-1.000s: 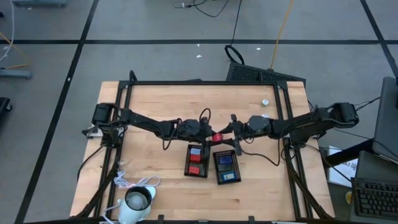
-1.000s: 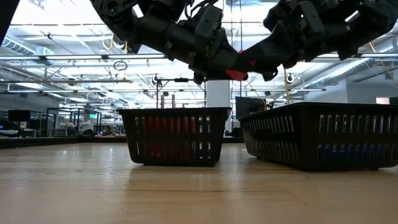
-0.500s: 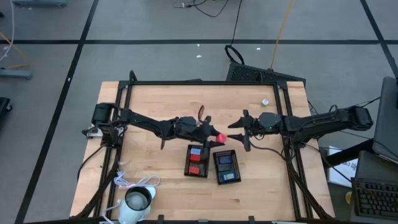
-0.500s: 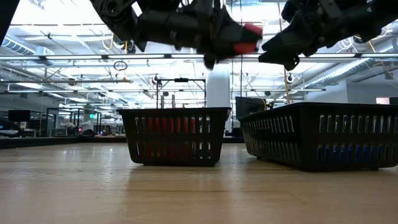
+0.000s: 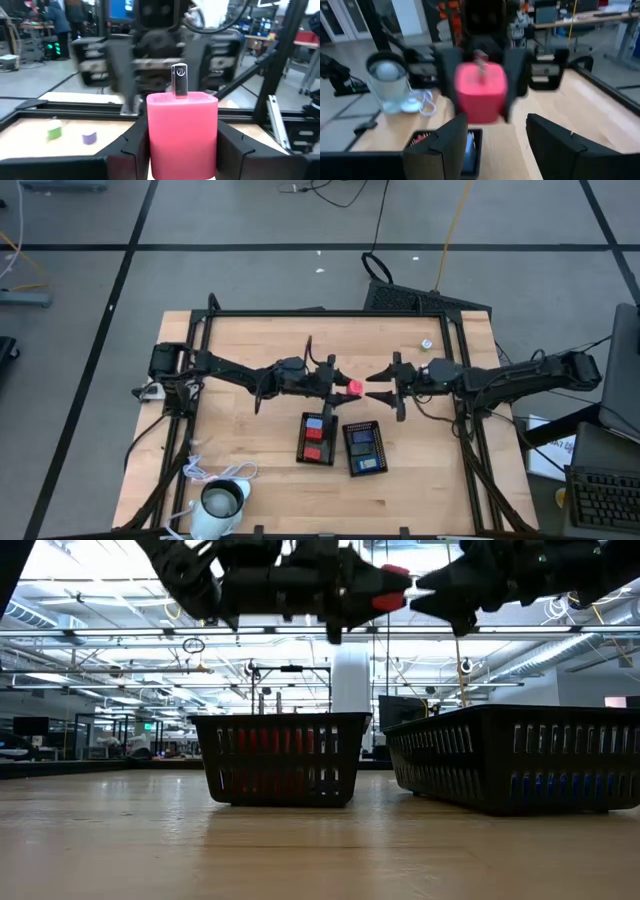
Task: Pick & Place Office items
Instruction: Put the pink charger adapter into the left black basket
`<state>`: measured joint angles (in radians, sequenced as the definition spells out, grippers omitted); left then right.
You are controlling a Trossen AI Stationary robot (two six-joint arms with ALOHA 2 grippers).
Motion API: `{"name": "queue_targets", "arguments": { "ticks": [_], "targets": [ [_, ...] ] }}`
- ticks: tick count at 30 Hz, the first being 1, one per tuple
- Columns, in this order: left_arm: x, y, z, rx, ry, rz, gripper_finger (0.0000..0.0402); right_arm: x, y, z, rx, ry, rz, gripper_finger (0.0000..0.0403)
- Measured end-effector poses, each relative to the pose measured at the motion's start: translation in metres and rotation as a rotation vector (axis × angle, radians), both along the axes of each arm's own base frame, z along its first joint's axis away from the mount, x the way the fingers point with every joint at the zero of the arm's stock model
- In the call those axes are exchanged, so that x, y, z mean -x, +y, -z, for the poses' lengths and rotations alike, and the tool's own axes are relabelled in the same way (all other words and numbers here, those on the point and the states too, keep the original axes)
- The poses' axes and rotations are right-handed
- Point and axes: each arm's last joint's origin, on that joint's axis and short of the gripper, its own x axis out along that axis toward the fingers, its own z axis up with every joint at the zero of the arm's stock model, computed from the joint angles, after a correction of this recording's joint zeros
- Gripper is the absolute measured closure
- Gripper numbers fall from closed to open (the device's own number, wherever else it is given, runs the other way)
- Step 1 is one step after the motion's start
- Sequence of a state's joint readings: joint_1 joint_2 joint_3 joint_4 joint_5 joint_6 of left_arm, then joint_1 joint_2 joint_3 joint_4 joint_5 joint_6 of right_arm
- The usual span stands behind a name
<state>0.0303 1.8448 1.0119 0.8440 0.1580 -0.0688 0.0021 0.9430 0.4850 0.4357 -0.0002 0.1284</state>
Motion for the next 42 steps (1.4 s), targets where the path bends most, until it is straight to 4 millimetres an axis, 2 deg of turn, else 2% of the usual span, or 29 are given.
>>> {"name": "queue_targets", "arguments": {
  "ticks": [6, 12, 21, 26, 33, 42],
  "targets": [
    [0.012, 0.007, 0.014, 0.033, -0.014, -0.018, 0.0252, -0.001, 0.0, -0.006, -0.039, -0.11, 0.002, 0.0218],
    [0.011, 0.002, 0.014, 0.008, -0.022, -0.01, 0.0252, -0.016, 0.0, 0.01, -0.04, -0.273, 0.002, 0.0218],
    [0.011, 0.002, 0.014, 0.004, -0.019, -0.025, 0.0252, -0.045, 0.0, 0.025, -0.04, -0.315, -0.002, 0.0224],
    [0.011, 0.0, 0.014, 0.008, -0.015, -0.023, 0.0252, -0.048, 0.0, 0.025, -0.013, -0.317, -0.002, 0.0264],
    [0.011, 0.0, 0.015, 0.006, -0.01, -0.02, 0.0252, -0.048, 0.0, 0.027, 0.015, -0.299, -0.003, 0.0381],
    [0.011, 0.0, 0.016, 0.024, -0.002, -0.018, 0.0252, -0.048, 0.002, 0.028, 0.062, -0.28, -0.065, 0.0394]
  ]
}}
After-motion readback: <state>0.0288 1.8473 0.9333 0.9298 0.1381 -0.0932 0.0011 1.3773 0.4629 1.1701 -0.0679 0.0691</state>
